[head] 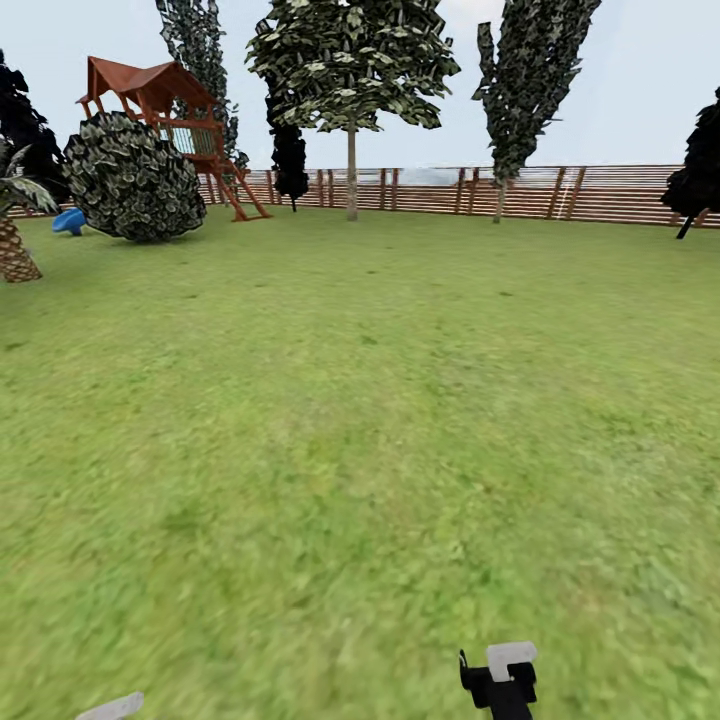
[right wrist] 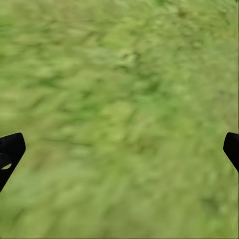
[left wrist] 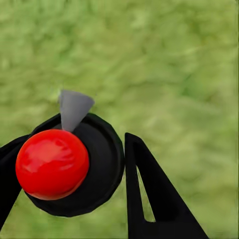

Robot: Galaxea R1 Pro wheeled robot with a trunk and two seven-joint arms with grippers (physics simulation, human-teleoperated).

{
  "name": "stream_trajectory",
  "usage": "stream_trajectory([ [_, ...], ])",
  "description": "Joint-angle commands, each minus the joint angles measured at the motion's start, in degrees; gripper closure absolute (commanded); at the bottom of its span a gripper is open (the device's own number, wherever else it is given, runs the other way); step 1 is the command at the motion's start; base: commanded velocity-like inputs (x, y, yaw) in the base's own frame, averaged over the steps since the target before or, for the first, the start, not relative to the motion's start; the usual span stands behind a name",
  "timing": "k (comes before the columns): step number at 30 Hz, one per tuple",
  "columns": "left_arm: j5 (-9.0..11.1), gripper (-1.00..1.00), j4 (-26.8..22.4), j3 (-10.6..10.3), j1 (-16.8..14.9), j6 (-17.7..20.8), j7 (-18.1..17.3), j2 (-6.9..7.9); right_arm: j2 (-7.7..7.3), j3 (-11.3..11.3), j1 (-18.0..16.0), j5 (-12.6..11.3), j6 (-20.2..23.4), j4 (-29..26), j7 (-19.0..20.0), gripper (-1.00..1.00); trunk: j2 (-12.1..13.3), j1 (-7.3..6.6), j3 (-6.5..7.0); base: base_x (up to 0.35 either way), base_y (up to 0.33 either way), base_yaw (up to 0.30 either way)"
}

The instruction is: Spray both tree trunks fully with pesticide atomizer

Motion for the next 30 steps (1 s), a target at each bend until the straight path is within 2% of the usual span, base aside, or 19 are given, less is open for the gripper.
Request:
stream_trajectory([
  [1,-0.32,1.0,0.05,0.5,-0.04,-0.19,-0.31,0.03,-0.01,-0.27,-0.04,0.63,-0.11,0.06,-0.33,-1.0,-0.02,0.02,-0.05,0.33,0.025,0.005],
  [30,-0.29,1.0,0.05,0.53,-0.04,-0.19,-0.31,0.08,-0.4,-0.24,-0.04,0.66,-0.11,0.06,-0.5,-1.0,-0.02,0.02,-0.05,0.336,0.001,0.0],
])
